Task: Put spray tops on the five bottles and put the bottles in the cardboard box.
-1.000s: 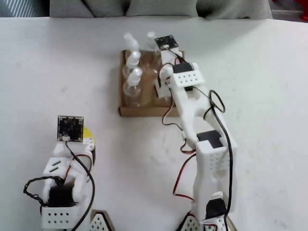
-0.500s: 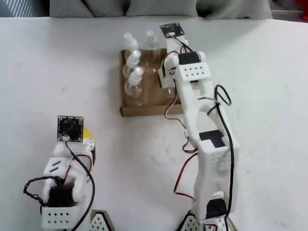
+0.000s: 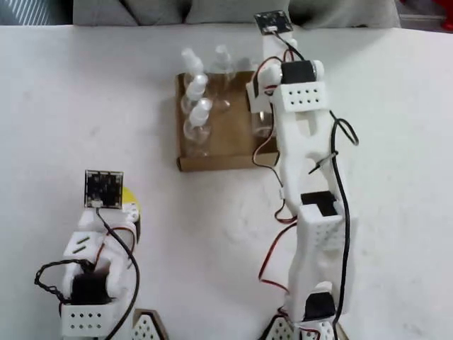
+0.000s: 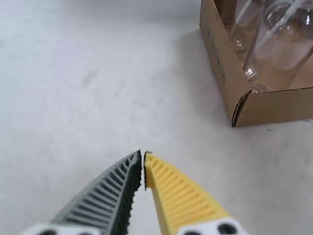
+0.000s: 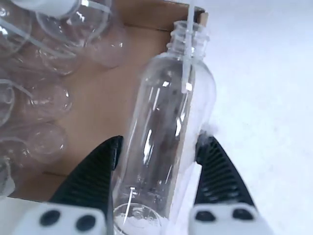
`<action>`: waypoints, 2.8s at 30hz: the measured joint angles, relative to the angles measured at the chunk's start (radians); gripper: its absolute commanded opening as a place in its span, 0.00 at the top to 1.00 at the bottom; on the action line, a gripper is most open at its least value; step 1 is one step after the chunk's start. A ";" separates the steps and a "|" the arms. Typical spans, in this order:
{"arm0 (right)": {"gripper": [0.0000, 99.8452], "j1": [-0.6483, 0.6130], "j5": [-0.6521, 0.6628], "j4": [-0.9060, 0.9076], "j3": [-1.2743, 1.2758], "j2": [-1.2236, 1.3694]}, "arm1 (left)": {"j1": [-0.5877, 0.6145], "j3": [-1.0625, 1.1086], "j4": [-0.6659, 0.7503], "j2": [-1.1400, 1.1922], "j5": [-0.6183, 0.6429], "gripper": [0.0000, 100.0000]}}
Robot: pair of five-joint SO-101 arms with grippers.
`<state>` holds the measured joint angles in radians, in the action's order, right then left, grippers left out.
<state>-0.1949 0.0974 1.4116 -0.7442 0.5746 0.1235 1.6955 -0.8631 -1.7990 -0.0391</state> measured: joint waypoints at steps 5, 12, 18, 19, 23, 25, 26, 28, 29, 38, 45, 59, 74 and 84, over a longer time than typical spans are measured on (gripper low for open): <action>0.98 0.031 0.000 0.058 -0.048 0.000 | 0.000 0.000 0.000 0.000 0.000 0.98; 0.98 0.095 0.000 0.180 -0.080 -0.002 | 0.000 0.000 0.000 0.000 0.000 0.98; 0.98 0.176 0.000 0.273 -0.081 -0.002 | 0.000 0.000 0.000 0.000 0.000 0.98; 0.98 0.190 0.000 0.278 -0.081 -0.002 | 0.000 0.000 0.000 0.000 0.000 0.98; 0.98 0.261 0.005 0.279 -0.072 -0.002 | 0.000 0.000 0.000 0.000 0.000 0.98; 0.98 0.285 0.043 0.281 -0.025 -0.005 | 0.000 0.000 0.000 0.000 0.000 0.98; 0.98 0.292 0.066 0.281 0.012 -0.012 | 0.000 0.000 0.000 0.000 0.000 0.98; 0.98 0.293 0.109 0.281 0.106 -0.049 | 0.000 0.000 0.000 0.000 0.000 0.98; 0.98 0.290 0.123 0.281 0.153 -0.080 | 0.000 0.000 0.000 0.000 0.000 0.98; 0.98 0.319 0.226 0.233 0.499 -0.247 | 0.000 0.000 0.000 0.000 0.000 0.98; 0.77 0.333 0.276 0.135 0.672 -0.250 | 0.000 0.000 0.000 0.000 0.000 0.98; 0.83 0.333 0.281 0.161 0.600 -0.250 | 0.000 0.000 0.000 0.000 0.000 0.98; 0.83 0.258 0.592 -0.081 0.224 0.003 | 0.000 0.000 0.000 0.000 0.000 0.98; 0.83 0.242 0.608 -0.091 -0.347 0.483 | 0.000 0.000 0.000 0.000 0.000 0.98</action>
<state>0.0476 0.7050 1.3211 -1.0909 1.0579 0.1235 1.6955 -0.8631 -1.7990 -0.0391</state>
